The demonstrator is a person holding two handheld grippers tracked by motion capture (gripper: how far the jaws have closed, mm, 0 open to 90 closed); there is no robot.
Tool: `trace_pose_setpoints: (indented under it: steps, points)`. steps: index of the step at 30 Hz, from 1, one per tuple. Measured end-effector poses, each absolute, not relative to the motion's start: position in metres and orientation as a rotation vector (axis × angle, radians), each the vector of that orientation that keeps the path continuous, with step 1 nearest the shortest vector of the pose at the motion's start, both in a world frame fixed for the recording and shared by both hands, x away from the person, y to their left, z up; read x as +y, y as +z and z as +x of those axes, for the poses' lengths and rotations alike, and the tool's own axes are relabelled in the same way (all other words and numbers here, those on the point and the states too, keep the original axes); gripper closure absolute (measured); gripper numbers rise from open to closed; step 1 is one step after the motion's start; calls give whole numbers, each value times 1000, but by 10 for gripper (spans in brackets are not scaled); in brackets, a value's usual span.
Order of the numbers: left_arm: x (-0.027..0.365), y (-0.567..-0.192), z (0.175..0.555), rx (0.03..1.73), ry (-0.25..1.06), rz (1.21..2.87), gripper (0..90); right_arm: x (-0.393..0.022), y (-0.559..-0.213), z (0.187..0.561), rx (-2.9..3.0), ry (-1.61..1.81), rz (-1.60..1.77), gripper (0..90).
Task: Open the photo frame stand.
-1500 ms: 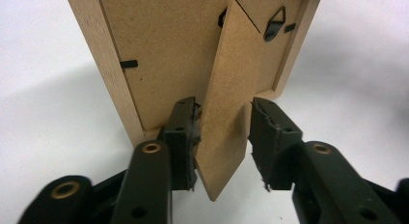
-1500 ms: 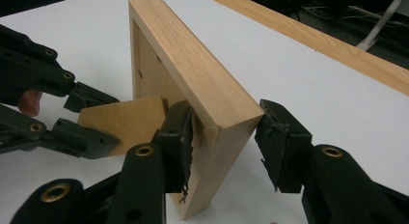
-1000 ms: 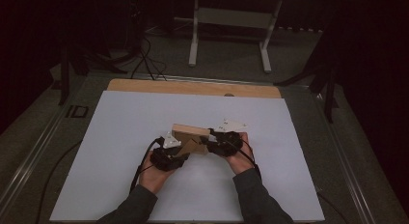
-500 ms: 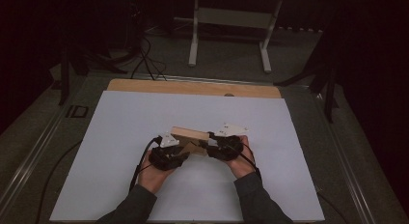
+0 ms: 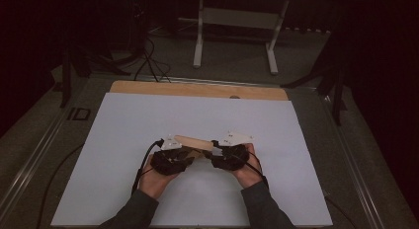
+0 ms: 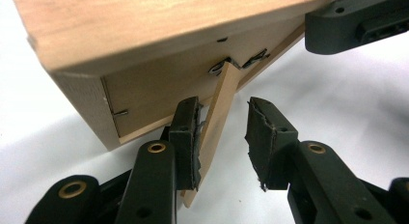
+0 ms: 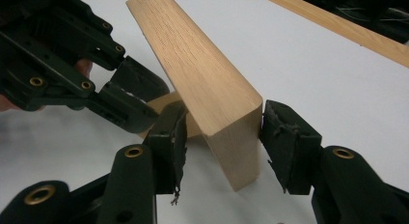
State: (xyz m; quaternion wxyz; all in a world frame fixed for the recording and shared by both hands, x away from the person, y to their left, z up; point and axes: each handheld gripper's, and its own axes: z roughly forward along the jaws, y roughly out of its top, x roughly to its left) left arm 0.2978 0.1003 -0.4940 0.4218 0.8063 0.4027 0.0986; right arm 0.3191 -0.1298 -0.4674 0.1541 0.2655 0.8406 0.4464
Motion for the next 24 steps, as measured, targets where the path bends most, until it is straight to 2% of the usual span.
trace_pose_setpoints:
  steps: [10, 24]
  points:
    - [101, -496, 295, 1008, 239, 2035, 647, -130, -470, 314, 2432, 1288, 754, 488]
    - [109, -495, 292, 1023, 239, 2029, 634, -137, -471, 314, 2449, 1312, 745, 392]
